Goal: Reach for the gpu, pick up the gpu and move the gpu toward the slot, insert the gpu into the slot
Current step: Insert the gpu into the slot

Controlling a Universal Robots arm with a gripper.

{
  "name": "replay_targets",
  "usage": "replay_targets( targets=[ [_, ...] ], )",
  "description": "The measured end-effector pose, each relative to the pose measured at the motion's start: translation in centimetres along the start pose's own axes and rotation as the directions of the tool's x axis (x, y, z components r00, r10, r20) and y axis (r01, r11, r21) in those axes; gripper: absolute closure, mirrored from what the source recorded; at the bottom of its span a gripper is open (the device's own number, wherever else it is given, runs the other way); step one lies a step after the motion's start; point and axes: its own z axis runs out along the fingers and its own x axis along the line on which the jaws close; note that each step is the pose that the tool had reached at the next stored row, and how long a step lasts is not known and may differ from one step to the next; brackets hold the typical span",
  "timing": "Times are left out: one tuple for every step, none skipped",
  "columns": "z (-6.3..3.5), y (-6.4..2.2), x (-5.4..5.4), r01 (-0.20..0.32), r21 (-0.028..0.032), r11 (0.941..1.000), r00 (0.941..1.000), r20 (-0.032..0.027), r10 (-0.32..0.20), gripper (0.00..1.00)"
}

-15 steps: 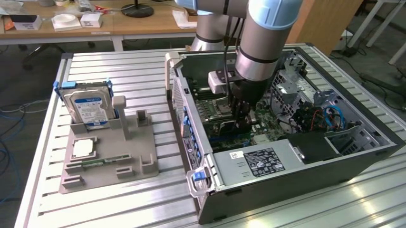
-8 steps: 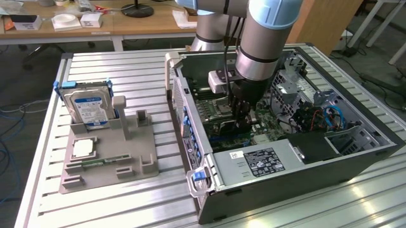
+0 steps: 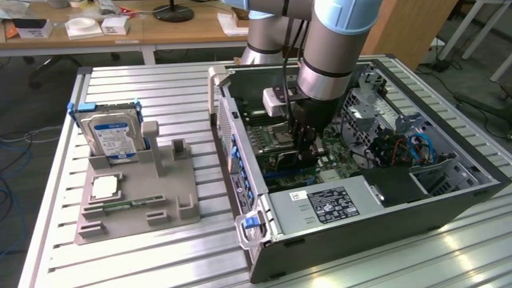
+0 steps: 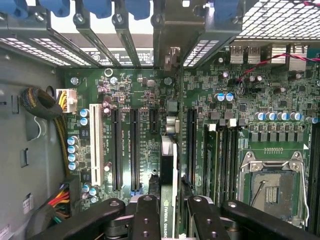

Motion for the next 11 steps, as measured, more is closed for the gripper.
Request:
replay_targets(
  targets=[
    [0.0,0.0,-0.02,0.001,0.0001,1.0,1.0,0.0,-0.001,0.74],
    [0.0,0.0,-0.03,0.002,0.0001,1.0,1.0,0.0,-0.002,0.74],
    [0.01,0.0,-0.04,0.002,0.0,1.0,1.0,0.0,-0.002,0.74],
    [0.03,0.0,-0.05,0.003,0.0,1.0,1.0,0.0002,-0.003,0.74],
    [0.04,0.0,-0.06,0.004,0.0,1.0,1.0,0.0002,-0.004,0.74],
    [0.04,0.0,-0.07,0.005,-0.0001,1.0,1.0,0.0,-0.005,0.74],
    [0.06,0.01,-0.08,0.005,-0.0001,1.0,1.0,0.0,-0.005,0.74],
    [0.08,0.01,-0.1,0.006,0.0,1.0,1.0,0.0001,-0.006,0.74],
    [0.1,0.02,-0.12,0.007,-0.0001,1.0,1.0,0.0003,-0.007,0.74],
    [0.11,0.02,-0.12,0.008,-0.0002,1.0,1.0,0.0001,-0.008,0.74],
    [0.11,0.02,-0.12,0.008,-0.0002,1.0,1.0,0.0,-0.008,0.74]
  ],
)
